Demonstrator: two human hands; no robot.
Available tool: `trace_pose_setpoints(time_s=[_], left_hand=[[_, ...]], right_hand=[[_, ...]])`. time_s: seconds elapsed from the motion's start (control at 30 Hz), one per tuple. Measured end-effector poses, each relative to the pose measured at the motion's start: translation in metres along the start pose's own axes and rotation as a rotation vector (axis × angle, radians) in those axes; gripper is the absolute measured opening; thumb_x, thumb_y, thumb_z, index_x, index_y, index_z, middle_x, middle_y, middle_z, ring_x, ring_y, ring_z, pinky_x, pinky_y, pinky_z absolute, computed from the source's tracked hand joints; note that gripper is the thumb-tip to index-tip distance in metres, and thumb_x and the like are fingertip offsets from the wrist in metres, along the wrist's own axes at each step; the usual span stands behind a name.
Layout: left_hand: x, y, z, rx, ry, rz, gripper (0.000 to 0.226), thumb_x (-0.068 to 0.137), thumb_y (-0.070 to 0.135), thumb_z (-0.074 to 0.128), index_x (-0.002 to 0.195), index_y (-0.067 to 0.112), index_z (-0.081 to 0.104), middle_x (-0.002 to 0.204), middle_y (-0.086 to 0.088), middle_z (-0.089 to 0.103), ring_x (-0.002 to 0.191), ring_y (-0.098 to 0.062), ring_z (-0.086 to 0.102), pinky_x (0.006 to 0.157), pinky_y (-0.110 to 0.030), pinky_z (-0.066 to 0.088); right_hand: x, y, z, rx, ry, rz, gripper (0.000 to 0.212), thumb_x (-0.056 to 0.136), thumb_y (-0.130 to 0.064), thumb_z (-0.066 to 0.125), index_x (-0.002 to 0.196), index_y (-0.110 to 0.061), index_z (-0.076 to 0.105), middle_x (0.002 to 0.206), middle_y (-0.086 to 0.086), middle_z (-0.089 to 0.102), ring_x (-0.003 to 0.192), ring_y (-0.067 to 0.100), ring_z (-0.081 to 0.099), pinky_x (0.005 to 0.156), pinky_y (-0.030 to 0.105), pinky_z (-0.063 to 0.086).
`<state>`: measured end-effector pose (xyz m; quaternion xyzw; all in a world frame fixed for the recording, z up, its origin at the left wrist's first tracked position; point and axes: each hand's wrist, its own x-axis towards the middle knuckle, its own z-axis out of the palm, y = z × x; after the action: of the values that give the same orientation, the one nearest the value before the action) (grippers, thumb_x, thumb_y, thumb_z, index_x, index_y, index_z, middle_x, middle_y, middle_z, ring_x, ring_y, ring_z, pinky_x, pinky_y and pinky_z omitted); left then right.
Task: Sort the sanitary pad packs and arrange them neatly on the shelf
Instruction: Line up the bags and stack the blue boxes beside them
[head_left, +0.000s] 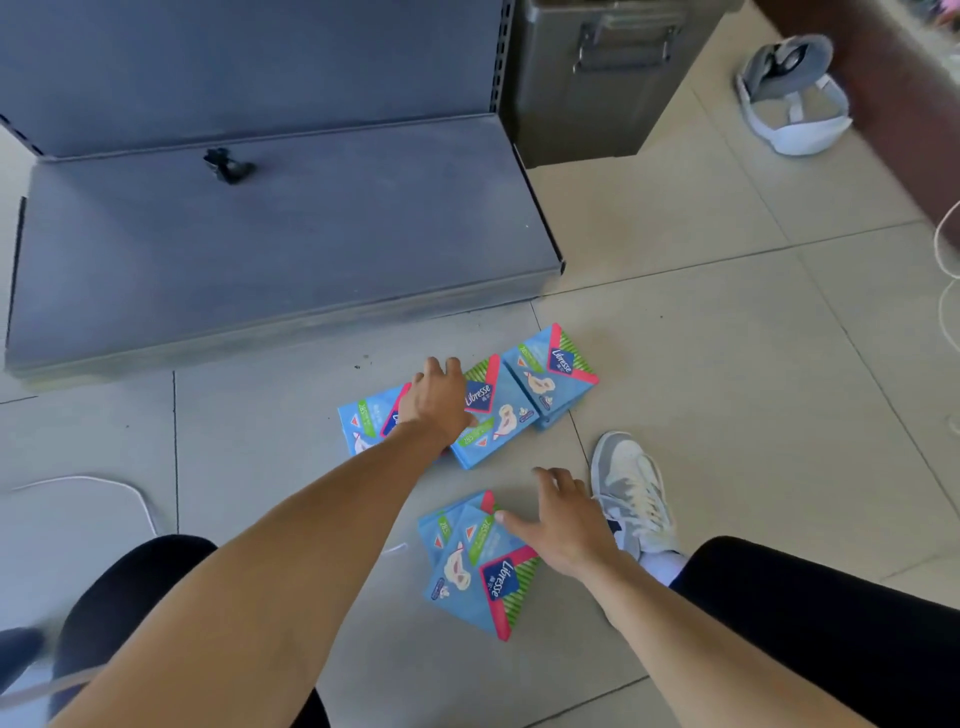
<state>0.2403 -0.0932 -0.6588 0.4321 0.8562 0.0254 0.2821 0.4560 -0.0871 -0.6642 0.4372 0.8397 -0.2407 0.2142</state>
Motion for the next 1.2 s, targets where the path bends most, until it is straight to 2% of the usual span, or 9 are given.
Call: trace_pose_setpoints(time_s=[0.23,0.47,0.53,0.6,0.67,0.8,1.0,1.13,1.2], left_hand=[[0.010,-0.008,0.007,-0.045,-0.102,-0.094,0.059,0.090,0.035,0.066,0.133,0.005,0.040,0.133,-0.018,0.047,0.125,-0.035,0.044,0.097,-0.044,0.043],[0.018,0.000,0.004,-0.119,-0.081,-0.166,0.046,0.093,0.020,0.057,0.133,0.004,0.039,0.132,-0.020,0.039,0.121,-0.036,0.045,0.091,-0.039,0.043],[0.015,0.006,0.006,-0.163,-0.052,-0.158,0.058,0.090,0.034,0.062,0.134,0.007,0.036,0.133,-0.020,0.037,0.123,-0.037,0.040,0.093,-0.041,0.042],[0.009,0.011,0.012,-0.104,-0.071,-0.131,0.092,0.075,0.060,0.071,0.140,0.012,0.026,0.135,-0.016,0.033,0.127,-0.037,0.035,0.094,-0.044,0.044],[0.003,0.012,0.023,0.037,-0.060,-0.088,0.120,0.062,0.068,0.076,0.147,0.014,0.012,0.138,-0.014,0.028,0.130,-0.036,0.032,0.095,-0.046,0.045],[0.002,0.010,0.032,0.097,-0.016,-0.024,0.122,0.061,0.054,0.084,0.148,0.013,0.009,0.138,-0.015,0.026,0.128,-0.037,0.031,0.092,-0.041,0.048],[-0.001,0.005,0.018,0.133,-0.027,0.102,0.114,0.060,0.029,0.088,0.145,0.025,0.013,0.139,-0.015,0.015,0.111,-0.041,0.046,0.079,-0.039,0.049],[-0.003,-0.003,0.018,0.056,0.002,0.142,0.117,0.060,0.013,0.088,0.144,0.037,0.011,0.148,-0.015,-0.001,0.112,-0.037,0.050,0.077,-0.036,0.055],[-0.005,-0.005,0.018,0.000,-0.006,0.177,0.118,0.057,0.011,0.090,0.143,0.039,0.014,0.146,-0.012,0.003,0.110,-0.035,0.053,0.075,-0.035,0.055]], right_hand=[[-0.004,-0.002,0.002,0.008,0.040,0.000,0.081,0.086,-0.072,0.044,0.145,-0.017,0.033,0.147,0.005,0.038,0.130,0.026,0.040,0.100,0.038,0.042],[-0.008,0.007,0.011,0.007,0.042,0.029,0.082,0.086,-0.072,0.044,0.146,-0.017,0.033,0.145,0.004,0.040,0.130,0.026,0.041,0.102,0.035,0.039],[-0.009,0.009,0.012,0.004,0.035,0.037,0.087,0.082,-0.077,0.038,0.145,-0.017,0.034,0.144,0.004,0.041,0.129,0.025,0.042,0.102,0.035,0.039],[-0.008,0.011,0.013,-0.001,0.029,0.043,0.087,0.082,-0.077,0.038,0.145,-0.017,0.034,0.144,0.004,0.041,0.130,0.025,0.041,0.101,0.035,0.039],[-0.008,0.012,0.013,-0.006,0.036,0.044,0.081,0.086,-0.072,0.044,0.146,-0.017,0.033,0.144,0.003,0.040,0.130,0.024,0.041,0.100,0.035,0.039],[-0.003,0.012,0.011,-0.019,0.050,0.032,0.080,0.087,-0.071,0.044,0.146,-0.018,0.033,0.145,0.003,0.040,0.131,0.024,0.040,0.100,0.036,0.040],[0.003,0.010,0.007,-0.003,0.046,0.025,0.079,0.087,-0.069,0.045,0.145,-0.017,0.034,0.145,0.004,0.039,0.131,0.025,0.039,0.102,0.039,0.040],[0.003,0.003,0.006,-0.017,0.045,-0.021,0.080,0.086,-0.071,0.045,0.144,-0.016,0.035,0.143,0.005,0.040,0.129,0.026,0.041,0.099,0.040,0.042],[0.002,0.001,0.007,-0.018,0.046,-0.029,0.080,0.086,-0.071,0.045,0.143,-0.016,0.036,0.143,0.005,0.040,0.129,0.025,0.040,0.099,0.039,0.043]])
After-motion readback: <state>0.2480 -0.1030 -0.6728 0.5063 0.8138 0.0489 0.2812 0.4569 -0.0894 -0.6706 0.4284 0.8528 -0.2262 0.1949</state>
